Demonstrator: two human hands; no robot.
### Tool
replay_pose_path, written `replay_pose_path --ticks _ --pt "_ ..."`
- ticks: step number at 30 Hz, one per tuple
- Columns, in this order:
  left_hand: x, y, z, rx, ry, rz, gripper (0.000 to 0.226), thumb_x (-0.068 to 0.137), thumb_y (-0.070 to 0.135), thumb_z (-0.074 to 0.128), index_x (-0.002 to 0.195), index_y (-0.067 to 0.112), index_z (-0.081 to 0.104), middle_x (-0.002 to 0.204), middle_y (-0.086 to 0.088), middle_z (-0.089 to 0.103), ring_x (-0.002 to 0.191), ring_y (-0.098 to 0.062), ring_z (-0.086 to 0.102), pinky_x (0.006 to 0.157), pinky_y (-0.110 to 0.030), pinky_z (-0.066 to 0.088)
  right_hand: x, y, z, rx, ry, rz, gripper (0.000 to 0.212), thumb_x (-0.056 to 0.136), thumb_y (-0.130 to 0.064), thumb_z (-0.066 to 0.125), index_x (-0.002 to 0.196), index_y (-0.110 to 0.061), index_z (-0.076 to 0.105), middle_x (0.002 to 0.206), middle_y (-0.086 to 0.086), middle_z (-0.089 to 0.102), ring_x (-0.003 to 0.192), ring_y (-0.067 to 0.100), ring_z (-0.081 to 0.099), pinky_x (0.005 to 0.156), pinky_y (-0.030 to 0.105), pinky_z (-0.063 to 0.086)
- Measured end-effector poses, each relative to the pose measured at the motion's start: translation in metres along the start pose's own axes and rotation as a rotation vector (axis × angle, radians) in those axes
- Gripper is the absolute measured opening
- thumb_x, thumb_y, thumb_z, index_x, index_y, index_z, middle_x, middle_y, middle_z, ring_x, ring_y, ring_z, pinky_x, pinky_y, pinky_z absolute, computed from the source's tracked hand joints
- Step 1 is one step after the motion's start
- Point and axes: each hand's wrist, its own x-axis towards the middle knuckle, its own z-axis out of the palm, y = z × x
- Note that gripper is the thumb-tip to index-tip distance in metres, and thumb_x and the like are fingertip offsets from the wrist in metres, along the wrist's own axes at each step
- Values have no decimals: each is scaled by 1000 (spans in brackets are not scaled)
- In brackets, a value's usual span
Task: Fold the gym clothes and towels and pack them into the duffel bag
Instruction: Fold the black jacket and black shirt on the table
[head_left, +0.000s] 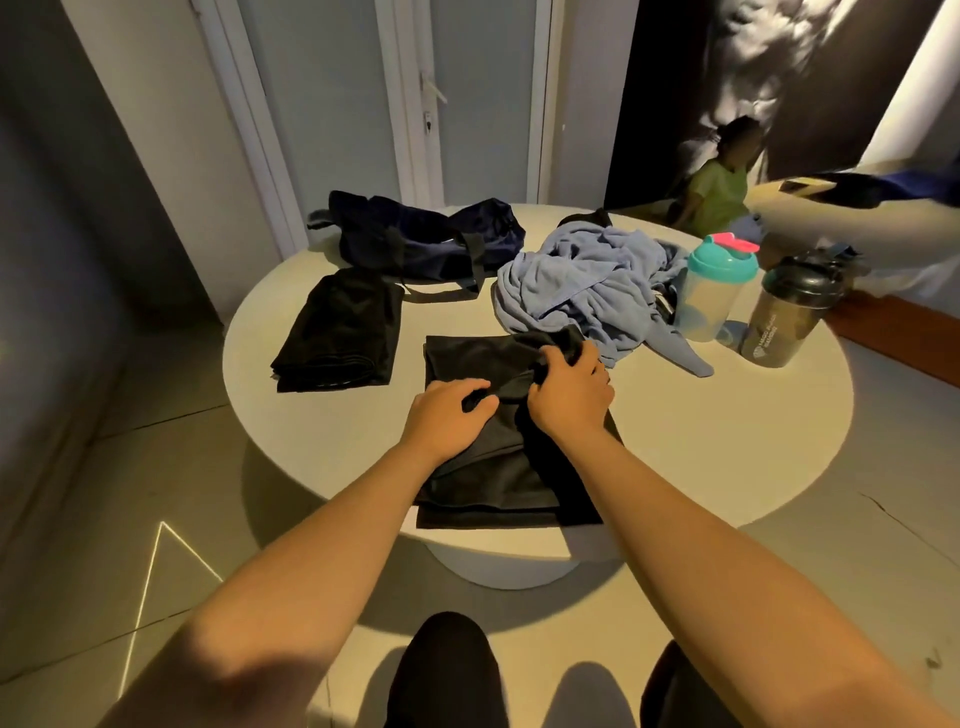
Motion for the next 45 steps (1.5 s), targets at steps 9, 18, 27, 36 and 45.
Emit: replay_pose_path --ticks 9,18,27,36,45 --pt "5 -14 4 -306 25 -41 44 98 56 47 142 46 48 120 19 63 122 -13 54 106 -39 46 34 -32 10 112 87 -251 33 90 1 58 120 -7 68 127 12 55 109 32 58 90 39 49" --pt "3 -15 -2 -439 184 -77 39 91 49 57 124 58 41 130 3 59 120 -16 55 101 -43 49 32 -63 19 446 7 -376 25 92 -1 47 101 -14 66 110 4 56 103 24 56 87 31 46" --pt "11 -18 4 -121 49 -23 47 99 6 43 140 24 58 144 -4 54 137 -24 36 117 -30 28 19 0 27 479 68 -171 30 103 -14 46 127 -12 62 130 11 47 123 24 46 98 18 30" --pt "28 3 -17 -184 116 -285 48 98 51 43 145 43 41 133 -8 54 130 -32 42 111 -47 37 19 0 30 -126 -361 -270 65 98 -68 26 157 -44 14 168 -5 7 154 26 -2 118 63 -6" --pt "61 -9 -16 -234 166 -257 54 96 3 40 145 24 52 146 -8 48 131 -32 49 109 -39 39 18 1 25 -69 -261 -174 64 100 -65 14 159 -39 9 165 4 21 152 28 13 120 63 5"
